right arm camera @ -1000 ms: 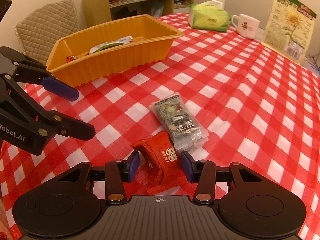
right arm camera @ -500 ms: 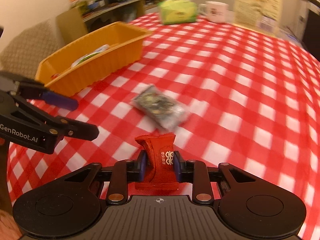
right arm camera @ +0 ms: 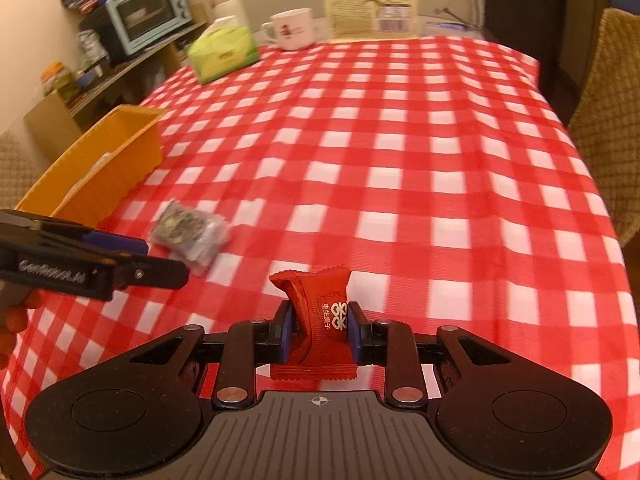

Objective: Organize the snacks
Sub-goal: 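Grasp the clear packet with dark contents with the left gripper while the right holds its packet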

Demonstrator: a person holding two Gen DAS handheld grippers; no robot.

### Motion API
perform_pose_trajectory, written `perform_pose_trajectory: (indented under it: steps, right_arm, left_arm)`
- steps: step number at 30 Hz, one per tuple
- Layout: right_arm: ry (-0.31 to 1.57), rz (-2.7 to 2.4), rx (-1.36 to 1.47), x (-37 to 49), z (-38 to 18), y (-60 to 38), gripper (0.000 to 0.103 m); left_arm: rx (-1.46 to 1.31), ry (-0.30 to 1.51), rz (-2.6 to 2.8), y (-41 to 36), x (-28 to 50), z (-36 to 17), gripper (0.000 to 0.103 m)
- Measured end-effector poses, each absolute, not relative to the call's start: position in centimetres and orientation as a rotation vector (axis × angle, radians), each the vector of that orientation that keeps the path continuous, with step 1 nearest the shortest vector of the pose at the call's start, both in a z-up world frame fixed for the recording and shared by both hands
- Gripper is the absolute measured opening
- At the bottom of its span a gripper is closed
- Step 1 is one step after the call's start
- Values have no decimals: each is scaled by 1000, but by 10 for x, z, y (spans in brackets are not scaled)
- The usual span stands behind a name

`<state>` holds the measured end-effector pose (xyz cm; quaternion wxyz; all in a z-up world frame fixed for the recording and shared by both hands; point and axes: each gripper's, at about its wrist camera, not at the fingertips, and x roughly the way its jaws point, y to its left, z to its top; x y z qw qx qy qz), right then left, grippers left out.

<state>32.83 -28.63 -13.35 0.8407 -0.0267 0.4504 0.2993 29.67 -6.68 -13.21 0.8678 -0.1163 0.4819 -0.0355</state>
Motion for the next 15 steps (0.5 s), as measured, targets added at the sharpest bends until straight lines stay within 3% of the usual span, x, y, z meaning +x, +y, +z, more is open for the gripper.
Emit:
perform_pose_trajectory:
  steps: [15]
  right_arm:
    - [975, 534, -9, 325, -138, -318, 28]
  left_arm:
    - [-238, 986, -10, -64, 351, -138, 71]
